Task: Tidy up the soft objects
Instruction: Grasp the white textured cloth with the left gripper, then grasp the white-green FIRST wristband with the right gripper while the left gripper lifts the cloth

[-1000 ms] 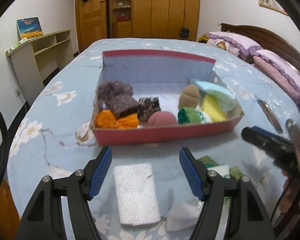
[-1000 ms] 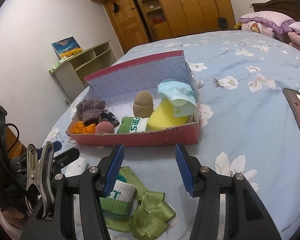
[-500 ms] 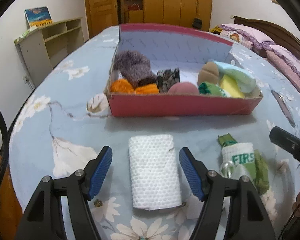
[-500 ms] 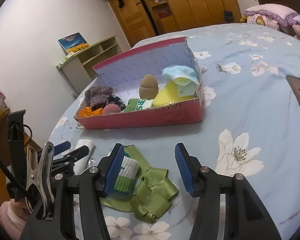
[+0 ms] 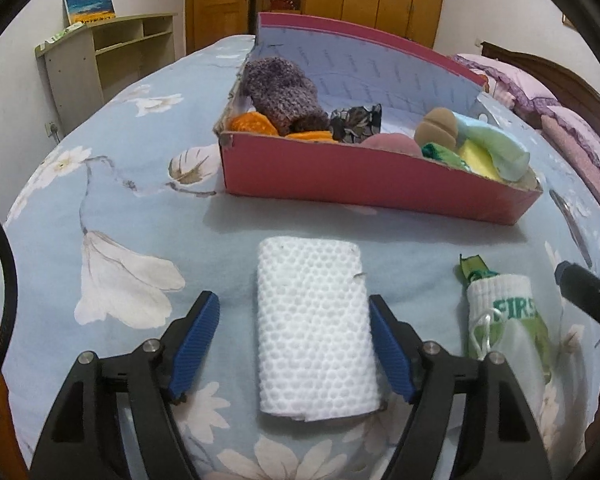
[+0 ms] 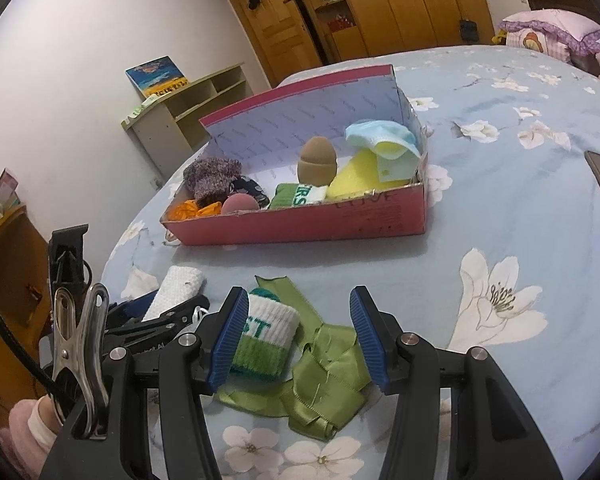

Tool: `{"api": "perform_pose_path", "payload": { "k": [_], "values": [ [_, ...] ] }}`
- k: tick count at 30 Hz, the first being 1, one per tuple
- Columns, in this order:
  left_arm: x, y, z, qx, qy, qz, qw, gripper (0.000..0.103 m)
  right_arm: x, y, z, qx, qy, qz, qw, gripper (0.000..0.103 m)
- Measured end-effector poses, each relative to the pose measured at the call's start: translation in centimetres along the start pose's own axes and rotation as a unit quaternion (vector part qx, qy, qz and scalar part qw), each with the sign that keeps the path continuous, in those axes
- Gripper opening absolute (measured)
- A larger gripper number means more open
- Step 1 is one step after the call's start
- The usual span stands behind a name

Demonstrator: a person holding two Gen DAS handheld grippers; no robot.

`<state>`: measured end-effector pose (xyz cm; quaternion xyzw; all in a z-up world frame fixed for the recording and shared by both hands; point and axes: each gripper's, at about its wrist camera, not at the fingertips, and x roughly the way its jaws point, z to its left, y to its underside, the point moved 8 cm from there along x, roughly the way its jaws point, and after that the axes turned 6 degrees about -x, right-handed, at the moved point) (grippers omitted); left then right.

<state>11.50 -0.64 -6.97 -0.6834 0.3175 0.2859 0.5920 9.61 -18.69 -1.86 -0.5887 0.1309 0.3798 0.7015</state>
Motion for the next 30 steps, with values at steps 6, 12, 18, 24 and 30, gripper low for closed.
{"api": "perform_pose_path", "payload": {
  "k": [6, 12, 18, 24, 30],
  "values": [
    [0.3, 0.3, -0.7, 0.018, 0.007, 0.006, 0.9998, 0.088, -0.1, 0.9, 1.0, -0.004, 0.001, 0.017, 1.0, 0.054],
    [-0.3, 0.3, -0.7, 0.022, 0.028, -0.004, 0.9994, 0.087, 0.9, 1.9, 2.5, -0.021, -0.002, 0.041, 0.999, 0.054],
    [-1.2, 0.1, -0.1, 0.02, 0.04, -0.018, 0.9988, 0.062, 1.8, 1.9, 2.8, -0.019, 0.005, 0.054, 0.998, 0.054],
    [-2.3, -0.1, 0.2, 0.012, 0.07, -0.026, 0.9972, 0.035, 2.9, 2.0, 3.3, -0.015, 0.005, 0.069, 0.998, 0.054],
    [-3.4, -0.2, 0.1, 0.009, 0.088, -0.035, 0.9955, 0.031, 4.0, 2.4, 3.9, -0.023, 0.006, 0.082, 0.996, 0.047]
  ]
}}
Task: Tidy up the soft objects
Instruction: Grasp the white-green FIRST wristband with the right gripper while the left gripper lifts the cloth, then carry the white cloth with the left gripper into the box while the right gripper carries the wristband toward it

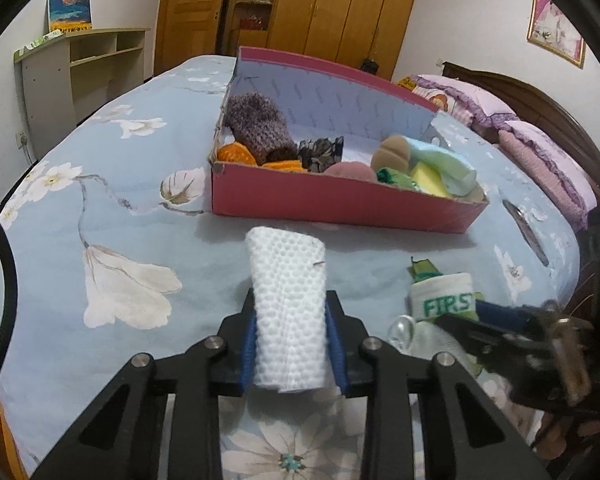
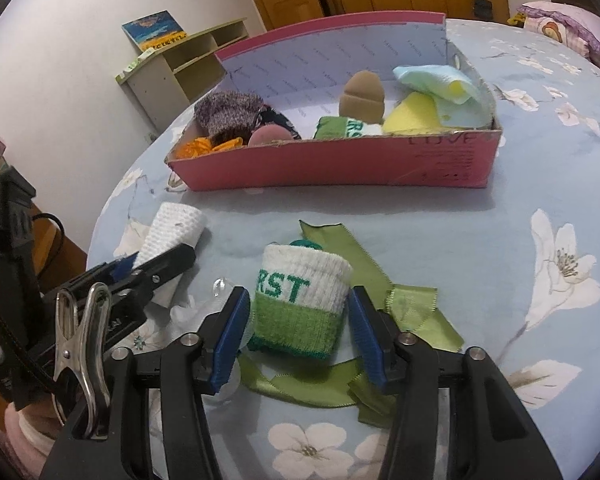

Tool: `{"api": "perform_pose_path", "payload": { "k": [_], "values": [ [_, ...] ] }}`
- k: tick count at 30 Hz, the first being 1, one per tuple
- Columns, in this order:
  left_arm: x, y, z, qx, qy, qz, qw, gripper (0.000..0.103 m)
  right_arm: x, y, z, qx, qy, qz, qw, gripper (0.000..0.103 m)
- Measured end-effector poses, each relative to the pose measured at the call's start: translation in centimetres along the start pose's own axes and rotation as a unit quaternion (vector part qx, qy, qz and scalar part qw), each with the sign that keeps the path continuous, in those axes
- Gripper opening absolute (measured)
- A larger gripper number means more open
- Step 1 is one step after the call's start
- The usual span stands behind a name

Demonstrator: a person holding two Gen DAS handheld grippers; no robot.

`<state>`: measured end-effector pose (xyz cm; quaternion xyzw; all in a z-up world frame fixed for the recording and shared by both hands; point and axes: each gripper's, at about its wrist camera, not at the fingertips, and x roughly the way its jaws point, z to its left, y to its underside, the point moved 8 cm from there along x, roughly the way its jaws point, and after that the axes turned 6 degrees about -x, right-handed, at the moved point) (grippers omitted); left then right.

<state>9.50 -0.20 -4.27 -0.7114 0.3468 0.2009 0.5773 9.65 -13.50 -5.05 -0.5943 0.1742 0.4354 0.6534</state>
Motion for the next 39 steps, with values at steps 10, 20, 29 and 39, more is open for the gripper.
{"api": "perform_pose_path", "payload": {
  "k": [10, 20, 29, 39],
  "values": [
    [-1.7, -0.6, -0.3, -0.001, 0.006, -0.018, 0.9998, 0.031, -2.2, -0.7, 0.5, -0.011, -0.009, -0.048, 0.999, 0.029],
    [-2.9, -1.5, -0.7, -0.008, 0.009, -0.029, 0.9995, 0.031, -5.5, -2.0, -0.5, 0.01, -0.034, -0.109, 0.993, 0.029],
    [-3.3, -2.8, -1.6, -0.002, 0.013, -0.039, 0.9992, 0.031, -6.6, -3.3, -1.9, 0.017, -0.027, -0.128, 0.991, 0.029],
    [-3.0, -5.2, -2.9, 0.008, 0.021, -0.055, 0.9982, 0.031, -6.9, -4.5, -2.6, -0.003, -0.009, -0.134, 0.991, 0.029]
  ]
}}
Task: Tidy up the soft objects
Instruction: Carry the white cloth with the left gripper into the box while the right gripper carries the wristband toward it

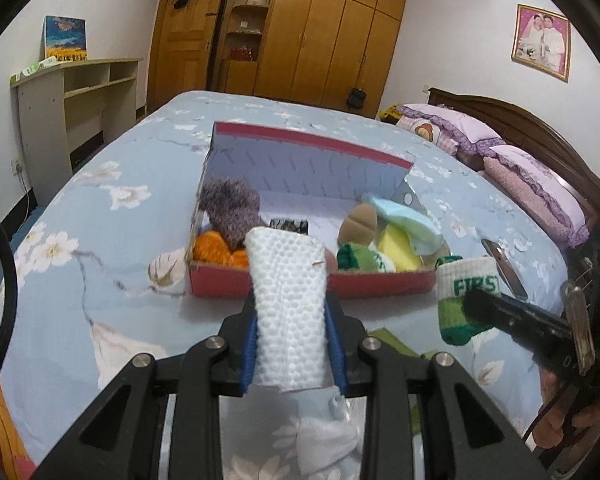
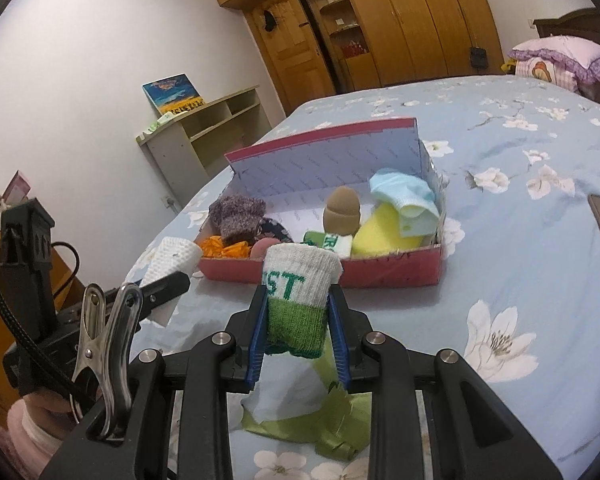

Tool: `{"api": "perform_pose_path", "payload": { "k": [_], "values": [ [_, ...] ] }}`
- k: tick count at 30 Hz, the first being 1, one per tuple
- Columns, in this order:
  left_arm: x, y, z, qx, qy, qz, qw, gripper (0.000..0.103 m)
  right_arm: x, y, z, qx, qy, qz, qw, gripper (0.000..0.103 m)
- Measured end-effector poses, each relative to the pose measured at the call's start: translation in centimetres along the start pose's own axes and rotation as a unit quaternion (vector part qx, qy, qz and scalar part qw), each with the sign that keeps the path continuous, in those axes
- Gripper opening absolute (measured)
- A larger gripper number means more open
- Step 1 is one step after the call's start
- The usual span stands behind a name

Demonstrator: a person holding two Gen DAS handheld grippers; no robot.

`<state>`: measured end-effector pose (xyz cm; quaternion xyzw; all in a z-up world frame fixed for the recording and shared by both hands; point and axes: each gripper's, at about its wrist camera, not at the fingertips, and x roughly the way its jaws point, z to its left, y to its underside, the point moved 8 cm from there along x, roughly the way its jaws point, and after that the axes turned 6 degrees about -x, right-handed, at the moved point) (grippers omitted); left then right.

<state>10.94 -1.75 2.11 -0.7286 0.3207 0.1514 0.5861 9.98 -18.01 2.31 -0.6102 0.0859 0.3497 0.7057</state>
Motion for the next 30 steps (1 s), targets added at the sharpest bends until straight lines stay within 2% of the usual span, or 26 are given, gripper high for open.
{"api": "perform_pose_path", "payload": {
  "k": [13, 19, 30],
  "values": [
    [3.9, -3.9, -1.9, 0.02, 0.007, -0.005, 0.9998, 0.031, 0.8, -0.8, -0.6, -0.002, 0.0, -0.004, 1.0, 0.029],
    [6.6, -5.7, -2.6, 0.002, 0.012, -0.003, 0.9999, 0.031, 1.1, -0.5, -1.1, 0.012, -0.001, -0.004, 1.0, 0.029],
    [11.1, -7.5, -2.2, 0.012, -0.008, 0.007, 0.9999, 0.031, 1.1, -0.4, -1.8, 0.016, 0.009, -0.004, 1.0, 0.029]
  ]
}}
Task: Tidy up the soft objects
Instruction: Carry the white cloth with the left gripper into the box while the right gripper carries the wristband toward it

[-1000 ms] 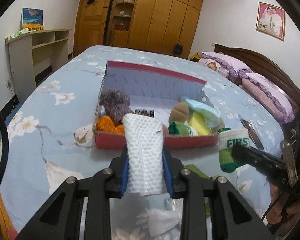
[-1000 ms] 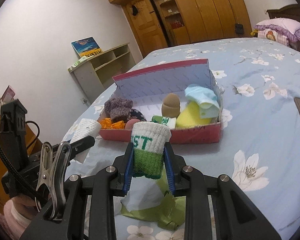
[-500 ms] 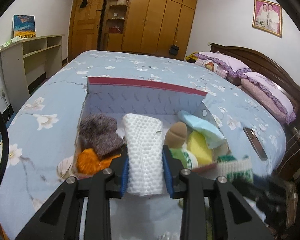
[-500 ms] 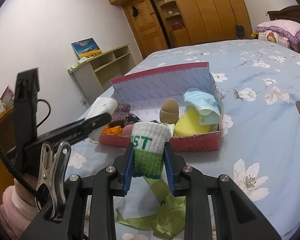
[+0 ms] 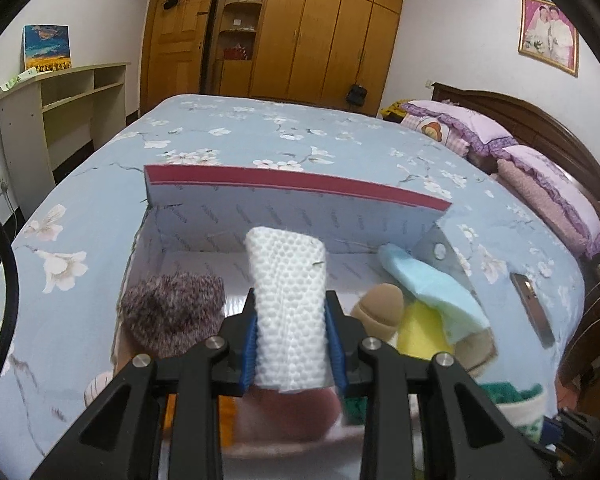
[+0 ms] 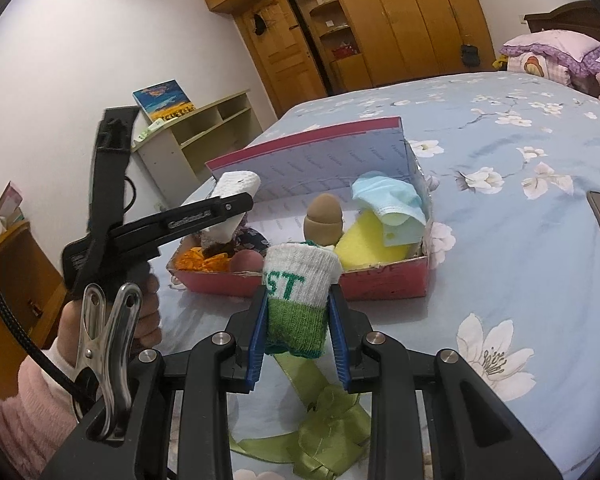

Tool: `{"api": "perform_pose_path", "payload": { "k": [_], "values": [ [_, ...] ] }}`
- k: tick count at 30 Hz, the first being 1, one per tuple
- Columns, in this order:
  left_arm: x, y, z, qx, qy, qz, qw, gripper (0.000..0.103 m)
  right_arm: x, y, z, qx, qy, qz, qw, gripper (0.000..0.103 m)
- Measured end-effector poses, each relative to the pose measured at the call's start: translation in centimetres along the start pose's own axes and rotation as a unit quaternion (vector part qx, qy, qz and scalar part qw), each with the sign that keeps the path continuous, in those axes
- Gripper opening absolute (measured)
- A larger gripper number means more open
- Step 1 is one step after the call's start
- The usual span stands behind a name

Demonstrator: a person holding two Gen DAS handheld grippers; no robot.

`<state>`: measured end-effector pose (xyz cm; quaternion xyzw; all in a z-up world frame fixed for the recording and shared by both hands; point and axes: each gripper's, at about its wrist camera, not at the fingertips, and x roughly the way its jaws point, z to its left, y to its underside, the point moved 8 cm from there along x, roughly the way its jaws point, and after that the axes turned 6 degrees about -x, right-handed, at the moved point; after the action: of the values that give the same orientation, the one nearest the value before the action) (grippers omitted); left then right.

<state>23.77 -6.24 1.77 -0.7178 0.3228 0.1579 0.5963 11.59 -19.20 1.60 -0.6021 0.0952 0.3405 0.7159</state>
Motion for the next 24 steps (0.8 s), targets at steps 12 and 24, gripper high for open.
{"api": "perform_pose_path", "payload": {
  "k": [12, 24],
  "values": [
    [3.7, 0.7, 1.9, -0.017, -0.024, 0.019, 0.9994, 0.052, 0.3, -0.1, -0.1, -0.005, 0.01, 0.005, 1.0, 0.029],
    [4.7, 2.1, 1.3, 0.018, -0.033, 0.003, 0.9993, 0.071, 1.0, -1.7, -0.4, -0.03, 0.033, 0.001, 0.999, 0.029]
  ]
}}
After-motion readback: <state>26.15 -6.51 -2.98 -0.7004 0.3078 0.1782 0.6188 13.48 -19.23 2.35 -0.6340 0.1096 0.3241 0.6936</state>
